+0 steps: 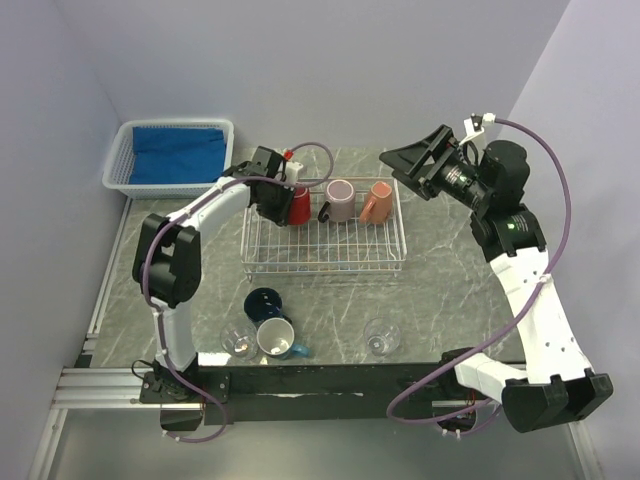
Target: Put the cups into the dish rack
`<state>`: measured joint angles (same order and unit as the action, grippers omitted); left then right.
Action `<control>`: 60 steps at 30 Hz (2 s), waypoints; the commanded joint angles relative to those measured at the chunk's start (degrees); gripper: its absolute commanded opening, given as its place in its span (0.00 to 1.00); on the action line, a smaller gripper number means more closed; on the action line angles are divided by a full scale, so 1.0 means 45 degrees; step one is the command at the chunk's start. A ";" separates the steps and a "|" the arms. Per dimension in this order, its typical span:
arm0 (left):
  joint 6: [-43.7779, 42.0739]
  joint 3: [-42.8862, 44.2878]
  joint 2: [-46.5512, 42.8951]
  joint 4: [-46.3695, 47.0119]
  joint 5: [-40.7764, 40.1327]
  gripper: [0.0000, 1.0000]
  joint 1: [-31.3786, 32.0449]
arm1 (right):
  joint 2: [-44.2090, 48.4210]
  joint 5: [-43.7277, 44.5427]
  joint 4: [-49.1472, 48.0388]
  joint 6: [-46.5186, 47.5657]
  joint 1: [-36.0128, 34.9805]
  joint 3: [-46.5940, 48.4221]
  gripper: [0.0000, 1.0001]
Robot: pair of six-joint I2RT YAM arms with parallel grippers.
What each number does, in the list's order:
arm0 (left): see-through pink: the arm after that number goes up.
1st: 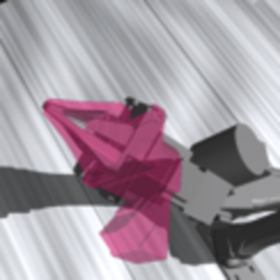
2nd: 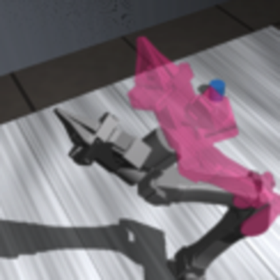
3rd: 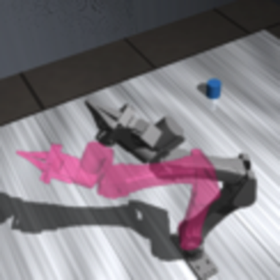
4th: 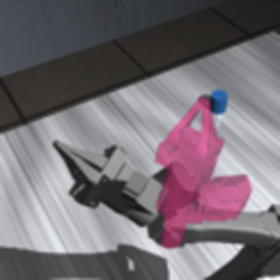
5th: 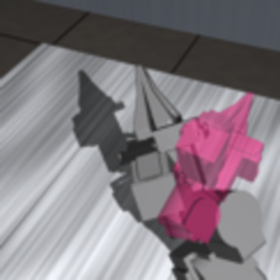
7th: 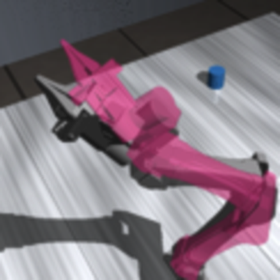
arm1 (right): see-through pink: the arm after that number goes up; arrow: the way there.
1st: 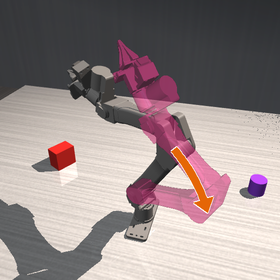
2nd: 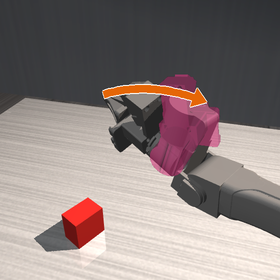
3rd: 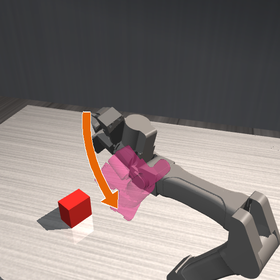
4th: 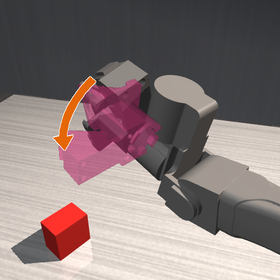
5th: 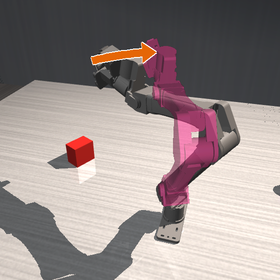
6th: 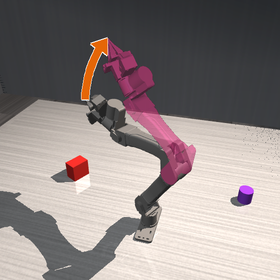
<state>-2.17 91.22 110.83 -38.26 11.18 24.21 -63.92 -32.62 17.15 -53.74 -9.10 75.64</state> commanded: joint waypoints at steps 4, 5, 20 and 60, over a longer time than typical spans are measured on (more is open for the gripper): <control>-0.0533 0.0470 0.0526 0.2017 -0.0629 0.01 0.0441 | 0.0747 -0.0173 -0.0021 0.0262 0.0206 -0.0050 0.85; -0.0513 0.0548 0.0644 0.2057 -0.0648 0.01 0.0480 | 0.0786 -0.0192 -0.0021 0.0281 0.0187 -0.0050 0.85; -0.0630 0.0276 0.1427 0.2526 -0.0239 0.01 0.0910 | 0.0670 -0.0270 0.0311 0.0476 0.0265 0.0028 0.86; -0.0806 0.1585 -0.2513 -0.0579 0.0637 0.86 -0.0943 | -0.0540 0.0136 0.5905 0.3910 -0.0470 0.1335 0.90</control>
<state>-5.34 95.33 109.12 -37.36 10.41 23.66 -63.77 -33.85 31.92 -44.82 -7.60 77.06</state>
